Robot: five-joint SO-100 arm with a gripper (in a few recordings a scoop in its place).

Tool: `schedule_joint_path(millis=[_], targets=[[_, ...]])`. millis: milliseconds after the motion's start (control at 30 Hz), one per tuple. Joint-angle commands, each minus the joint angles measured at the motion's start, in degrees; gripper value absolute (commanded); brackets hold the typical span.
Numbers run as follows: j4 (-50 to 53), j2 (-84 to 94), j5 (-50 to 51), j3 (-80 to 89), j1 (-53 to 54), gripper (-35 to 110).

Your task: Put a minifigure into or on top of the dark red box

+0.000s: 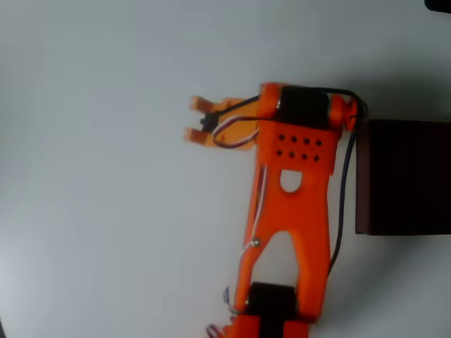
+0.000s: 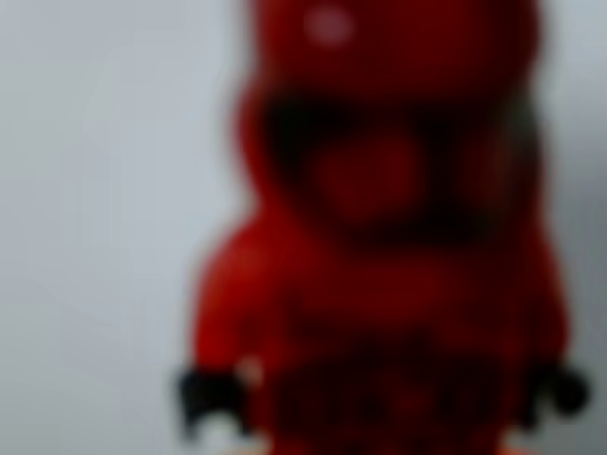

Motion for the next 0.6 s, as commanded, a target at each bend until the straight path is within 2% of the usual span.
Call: schedule_joint_path(millis=[0, 300, 567], targets=[[1.93, 10.37, 0.88, 3.52, 2.72, 0], [-0.44, 29.53, 4.75, 20.92, 12.48, 0], [-4.92, 26.89, 7.65, 21.45, 25.58, 0]])
